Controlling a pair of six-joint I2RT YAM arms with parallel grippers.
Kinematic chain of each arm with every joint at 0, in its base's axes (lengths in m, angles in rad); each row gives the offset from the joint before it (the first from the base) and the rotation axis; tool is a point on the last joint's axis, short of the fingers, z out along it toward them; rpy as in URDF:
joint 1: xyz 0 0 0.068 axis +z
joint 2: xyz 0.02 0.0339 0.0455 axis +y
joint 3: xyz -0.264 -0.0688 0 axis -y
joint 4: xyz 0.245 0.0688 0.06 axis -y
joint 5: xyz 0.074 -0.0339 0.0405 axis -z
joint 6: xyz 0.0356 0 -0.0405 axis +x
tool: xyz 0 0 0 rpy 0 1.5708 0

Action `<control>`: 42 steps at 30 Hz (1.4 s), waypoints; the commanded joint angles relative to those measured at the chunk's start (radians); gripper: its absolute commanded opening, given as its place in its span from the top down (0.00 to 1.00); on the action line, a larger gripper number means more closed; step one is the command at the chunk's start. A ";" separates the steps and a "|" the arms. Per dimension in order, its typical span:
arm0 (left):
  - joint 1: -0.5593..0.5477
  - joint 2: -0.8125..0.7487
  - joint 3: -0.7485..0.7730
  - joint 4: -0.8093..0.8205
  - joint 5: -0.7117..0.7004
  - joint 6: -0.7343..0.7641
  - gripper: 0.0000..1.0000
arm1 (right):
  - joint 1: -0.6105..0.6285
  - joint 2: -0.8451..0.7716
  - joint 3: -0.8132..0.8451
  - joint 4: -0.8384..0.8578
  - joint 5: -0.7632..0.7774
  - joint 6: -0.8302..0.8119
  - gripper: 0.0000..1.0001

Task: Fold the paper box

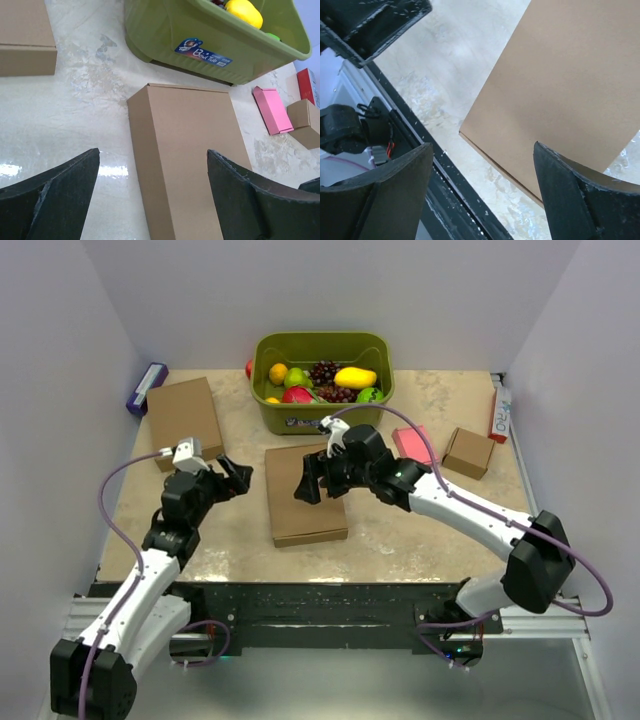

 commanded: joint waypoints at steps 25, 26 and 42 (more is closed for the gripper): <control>0.307 0.057 0.393 -0.185 0.399 0.353 0.00 | -0.670 -0.387 -0.268 0.192 0.117 -0.141 0.09; 0.307 0.045 0.386 -0.177 0.401 0.348 0.00 | -0.668 -0.425 -0.276 0.201 0.128 -0.142 0.09; 0.307 -0.009 0.323 -0.106 0.358 0.299 0.00 | -0.670 -0.485 -0.321 0.245 0.173 -0.155 0.08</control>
